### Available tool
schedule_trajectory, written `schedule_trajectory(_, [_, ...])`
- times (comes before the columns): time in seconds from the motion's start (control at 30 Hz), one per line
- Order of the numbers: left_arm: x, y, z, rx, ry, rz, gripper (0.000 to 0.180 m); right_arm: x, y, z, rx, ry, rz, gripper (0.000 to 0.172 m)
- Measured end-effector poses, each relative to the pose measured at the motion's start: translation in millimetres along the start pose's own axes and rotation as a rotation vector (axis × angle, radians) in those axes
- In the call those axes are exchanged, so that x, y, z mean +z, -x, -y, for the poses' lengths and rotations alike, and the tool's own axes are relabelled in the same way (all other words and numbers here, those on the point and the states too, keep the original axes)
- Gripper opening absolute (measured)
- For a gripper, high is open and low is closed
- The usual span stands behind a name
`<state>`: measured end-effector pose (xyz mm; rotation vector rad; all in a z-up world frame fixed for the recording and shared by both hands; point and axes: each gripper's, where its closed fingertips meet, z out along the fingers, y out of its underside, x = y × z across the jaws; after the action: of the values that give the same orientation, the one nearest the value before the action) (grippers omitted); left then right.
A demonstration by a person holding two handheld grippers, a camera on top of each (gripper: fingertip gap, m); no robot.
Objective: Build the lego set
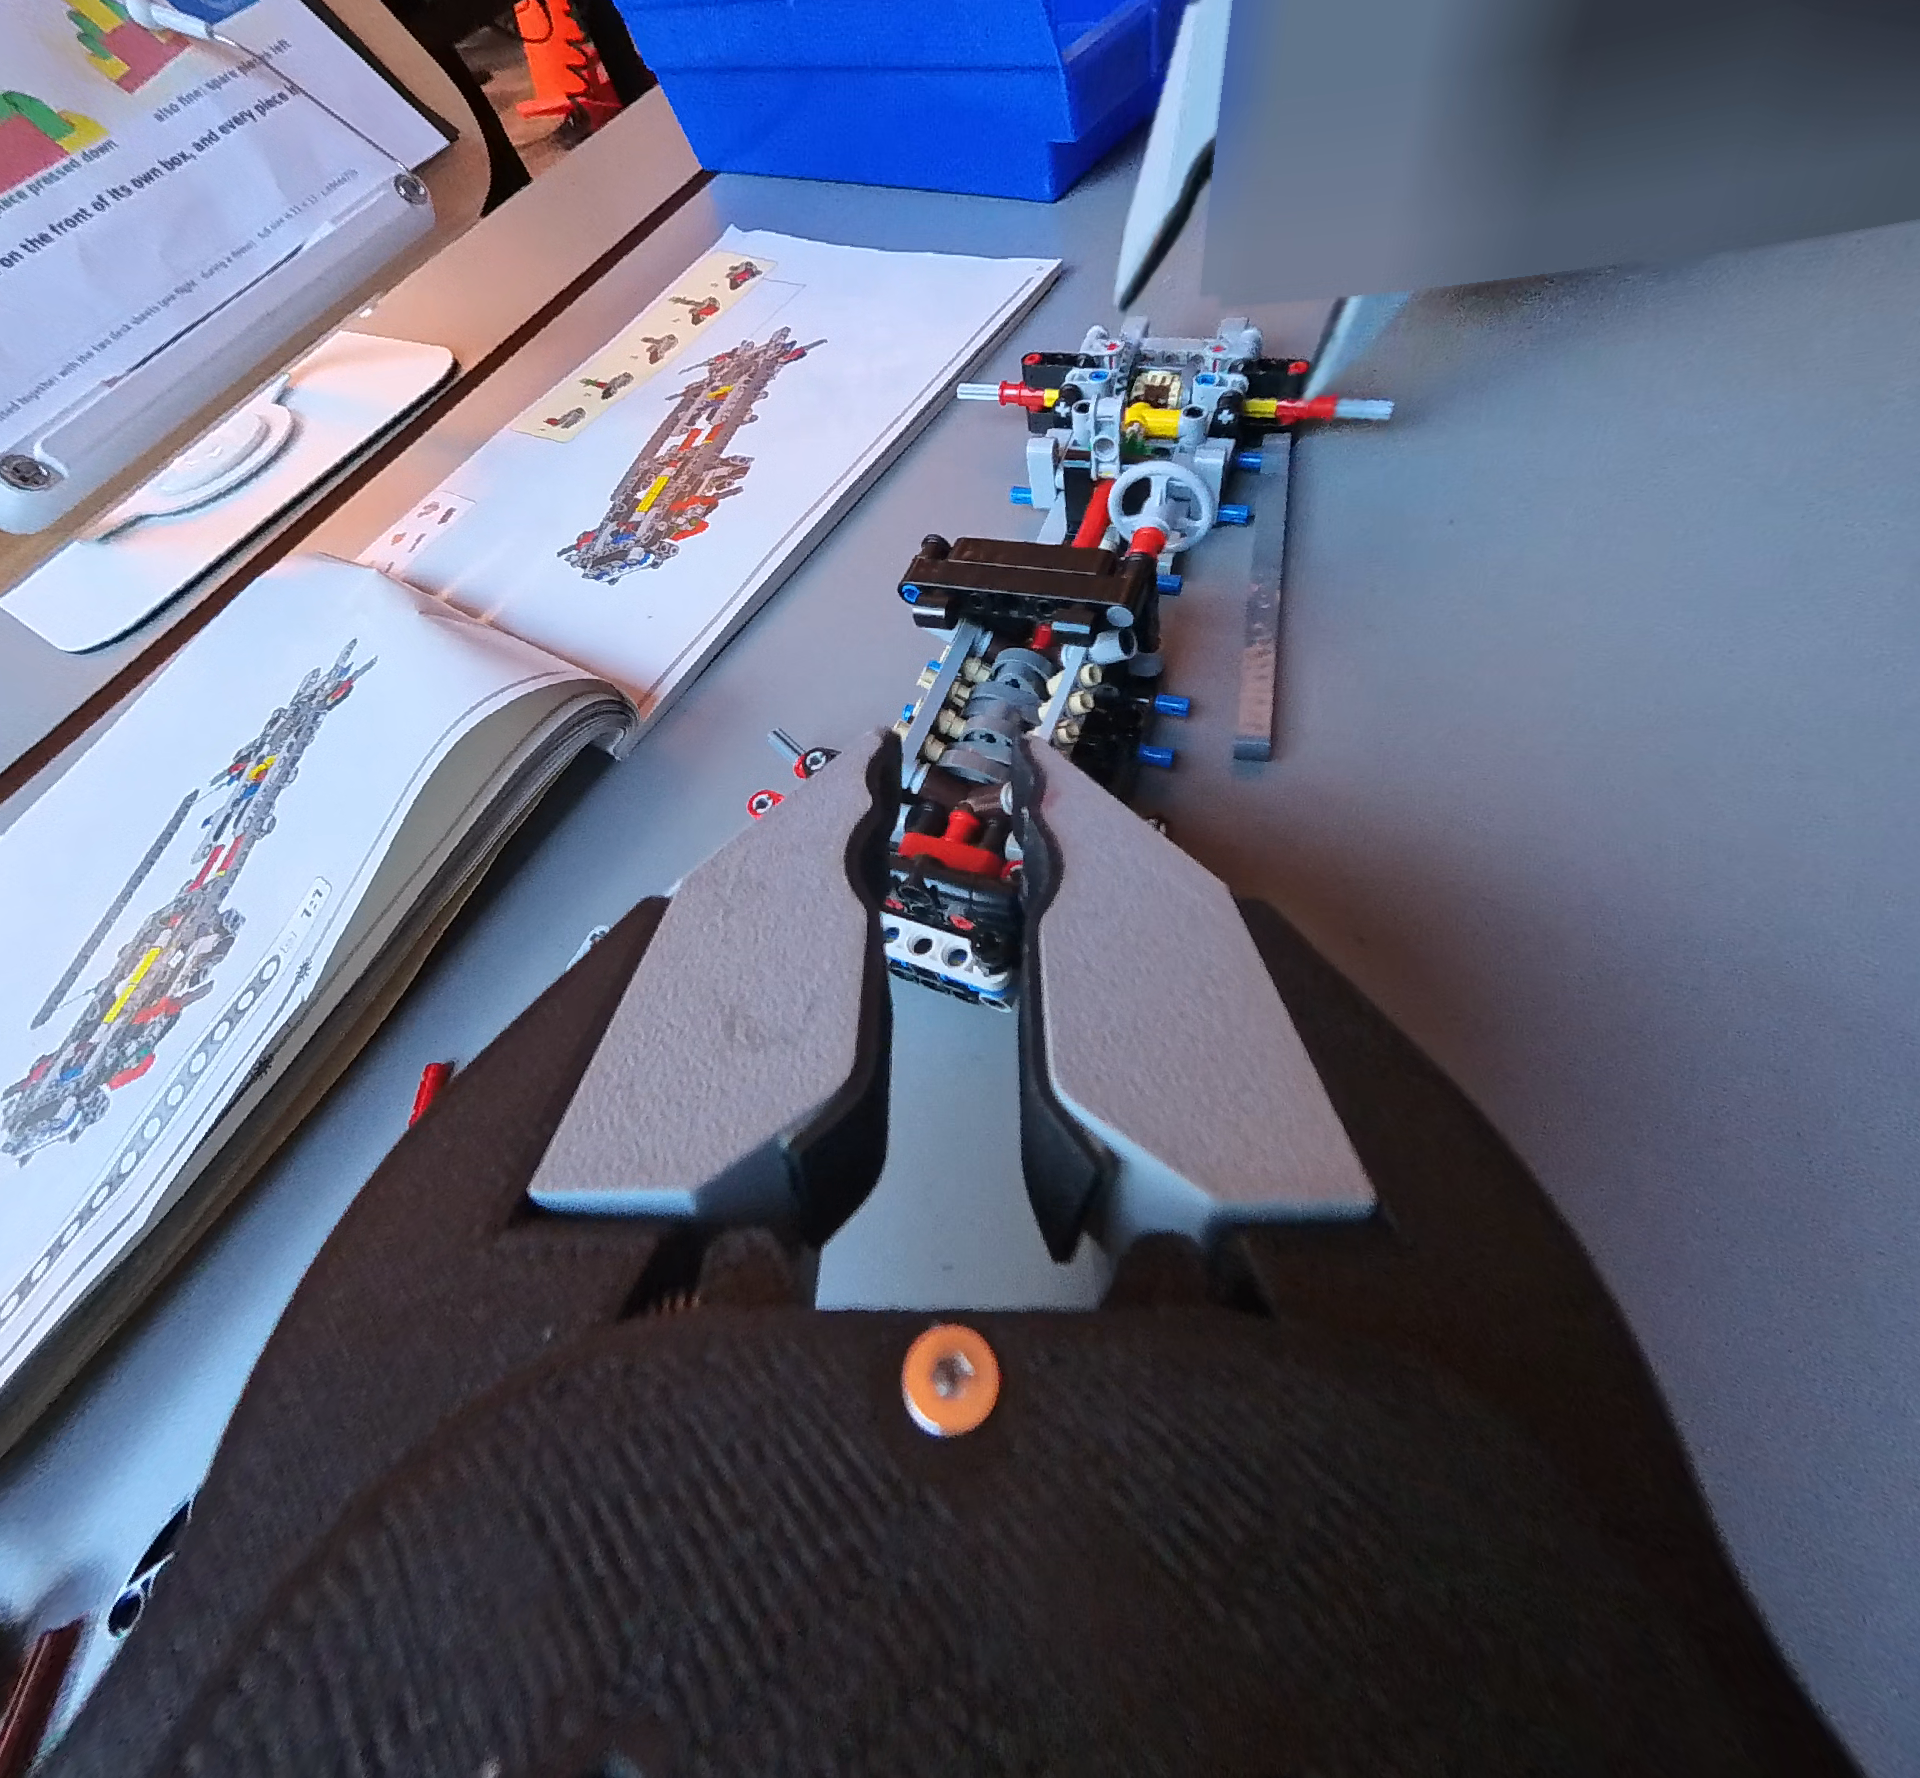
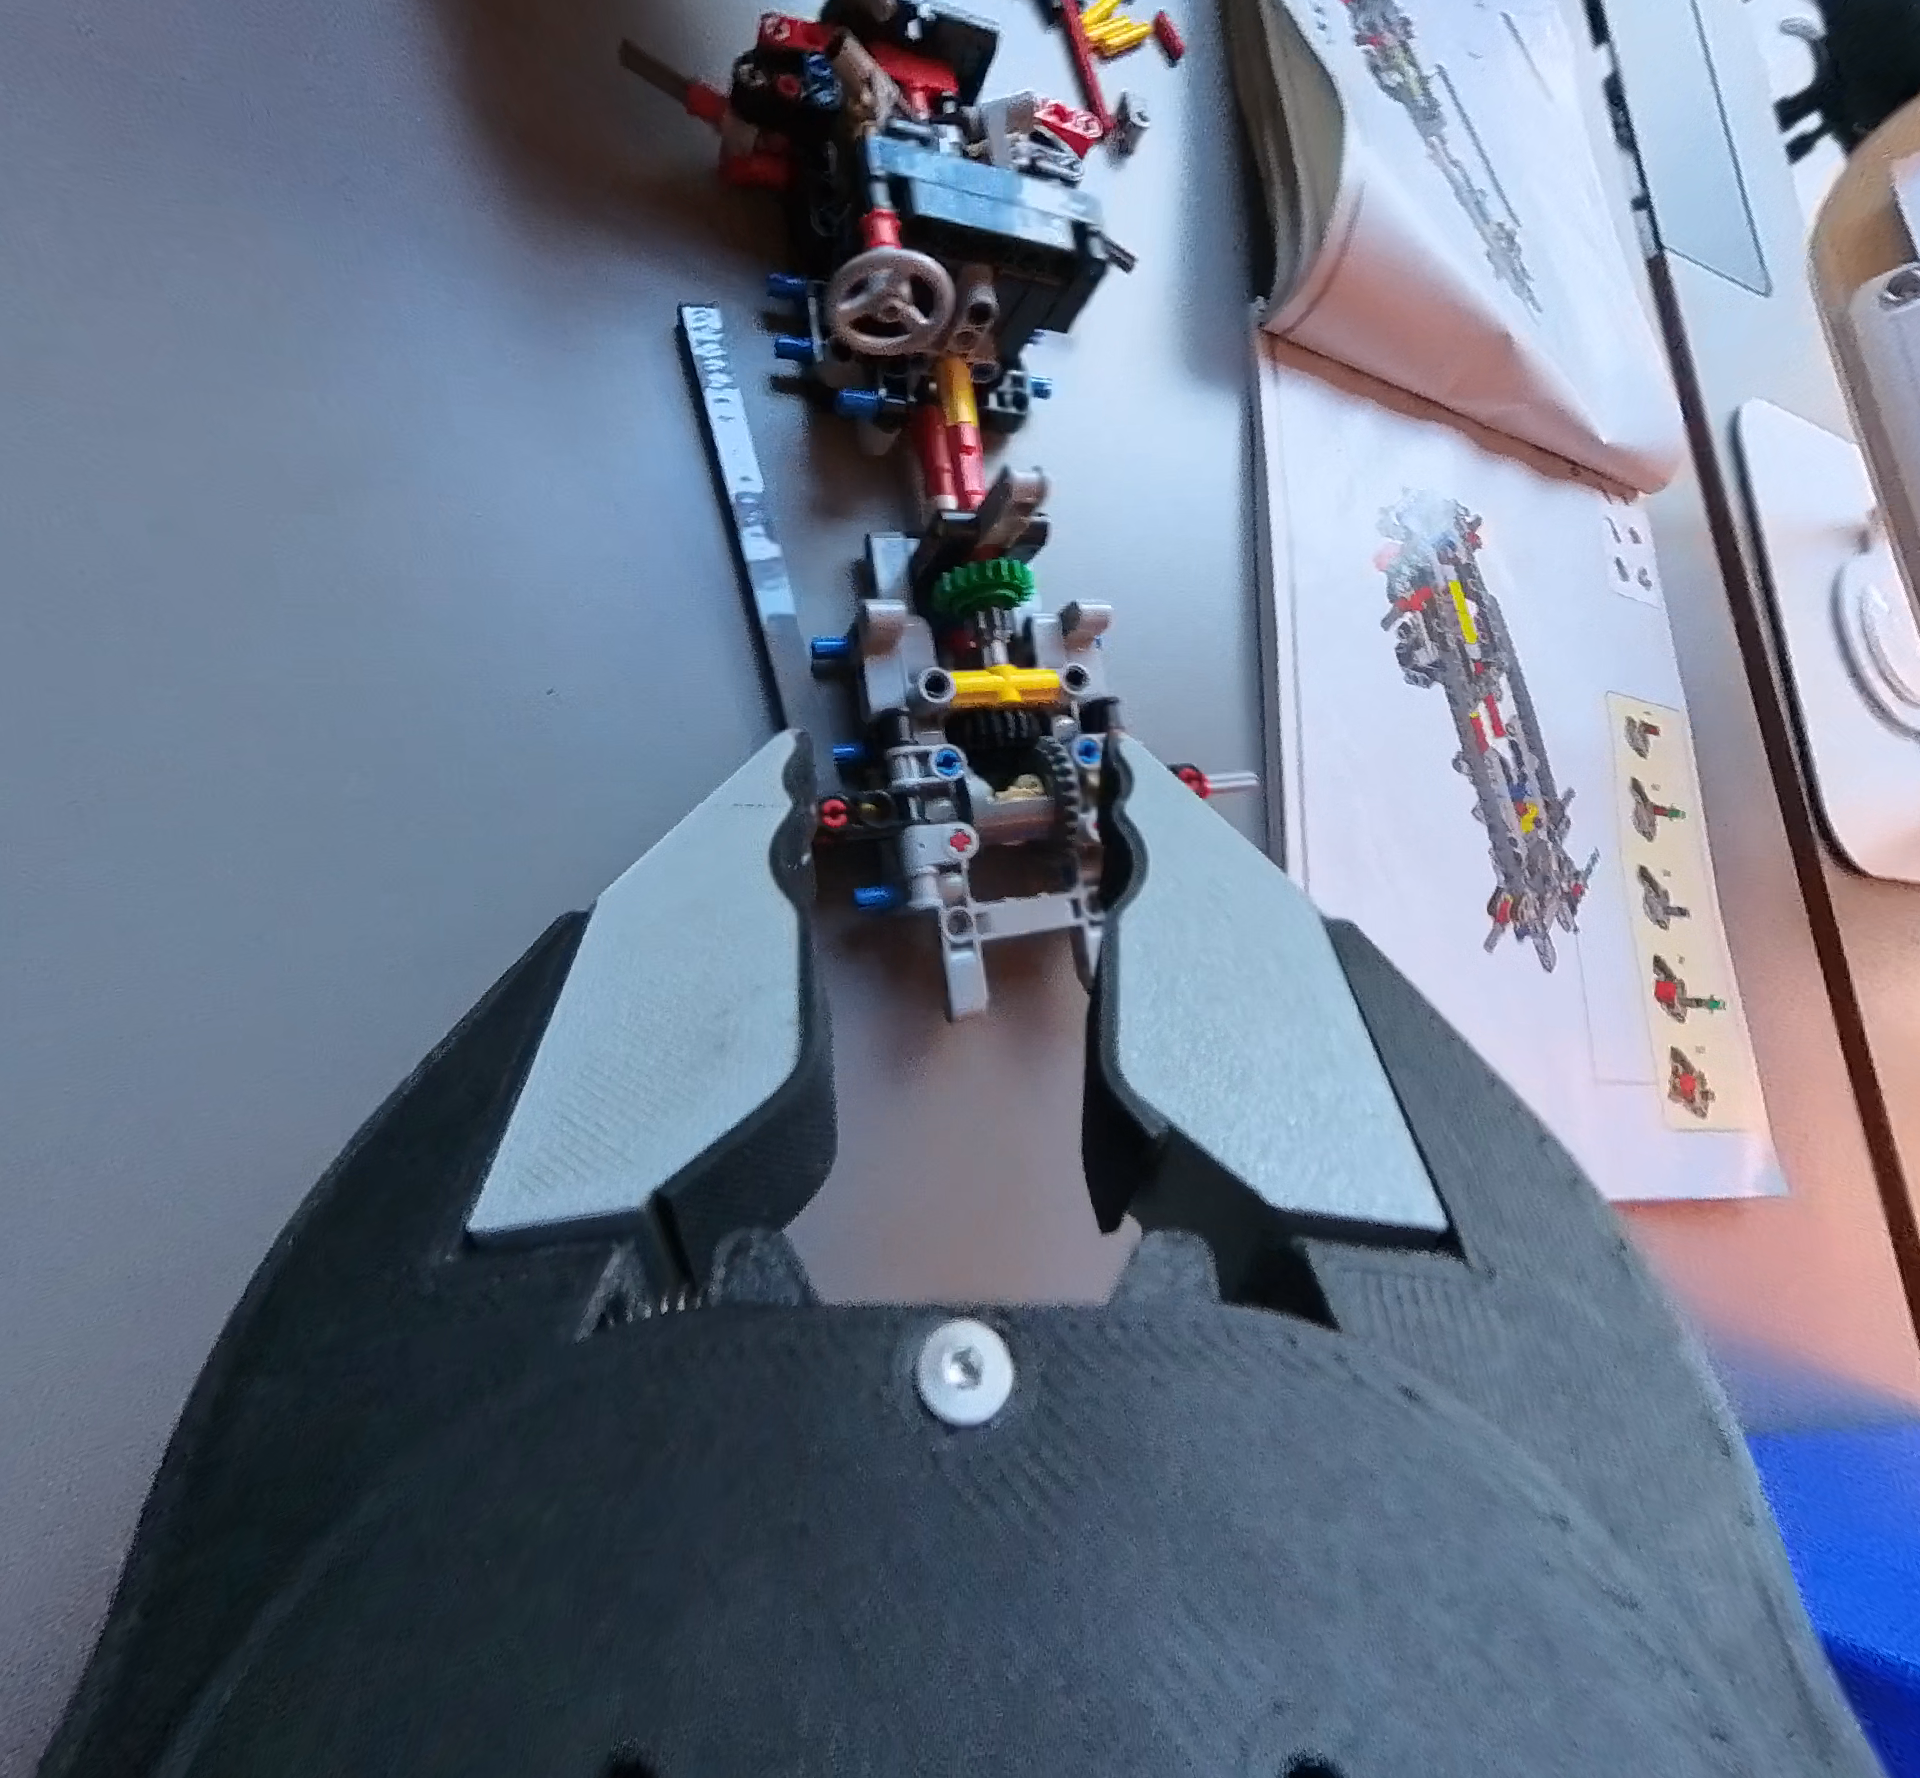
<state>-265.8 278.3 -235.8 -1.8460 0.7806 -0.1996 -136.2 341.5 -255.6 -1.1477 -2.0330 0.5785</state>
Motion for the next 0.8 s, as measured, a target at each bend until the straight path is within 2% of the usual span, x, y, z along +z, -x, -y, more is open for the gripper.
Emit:
schedule_trajectory(0.33, [0,4,0,-0.016,0.001,0.016,0.017,-22,-36,2,0.194,-0.135,-0.061,0.037])
schedule_trajectory(0.8, [3,1,-3,0.007,0.03,0.009,0.015,-13,-31,-3,0.195,-0.116,-0.039,0.032])
